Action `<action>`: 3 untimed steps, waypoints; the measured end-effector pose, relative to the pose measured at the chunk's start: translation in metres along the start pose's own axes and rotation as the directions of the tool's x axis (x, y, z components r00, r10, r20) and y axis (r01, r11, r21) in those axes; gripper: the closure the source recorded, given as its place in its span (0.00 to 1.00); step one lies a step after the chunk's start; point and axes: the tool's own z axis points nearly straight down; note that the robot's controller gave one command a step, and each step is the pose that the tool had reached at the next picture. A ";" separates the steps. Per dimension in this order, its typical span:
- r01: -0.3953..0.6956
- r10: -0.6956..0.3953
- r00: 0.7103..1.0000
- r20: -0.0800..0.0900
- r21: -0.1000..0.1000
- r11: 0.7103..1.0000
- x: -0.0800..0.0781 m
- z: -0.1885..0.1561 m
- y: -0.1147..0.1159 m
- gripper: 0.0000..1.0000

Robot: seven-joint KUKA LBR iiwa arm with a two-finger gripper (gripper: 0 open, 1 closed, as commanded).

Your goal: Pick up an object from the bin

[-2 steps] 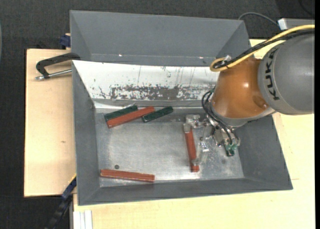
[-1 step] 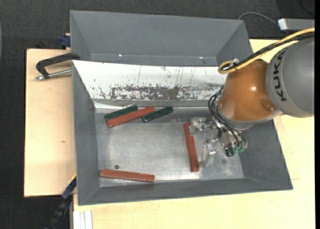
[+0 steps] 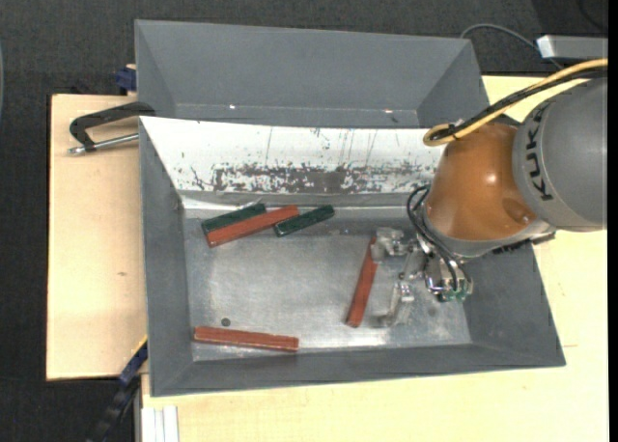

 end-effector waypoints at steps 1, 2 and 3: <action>0.007 -0.007 1.000 -0.001 0.000 1.000 0.010 -0.016 0.008 0.00; 0.054 -0.054 0.999 0.002 0.000 0.999 0.007 -0.023 0.031 0.00; -0.120 0.120 0.993 -0.002 0.000 0.993 0.008 0.006 0.037 1.00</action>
Offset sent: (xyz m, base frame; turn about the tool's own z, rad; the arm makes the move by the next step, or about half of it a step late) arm -0.0025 0.0573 0.0284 0.1242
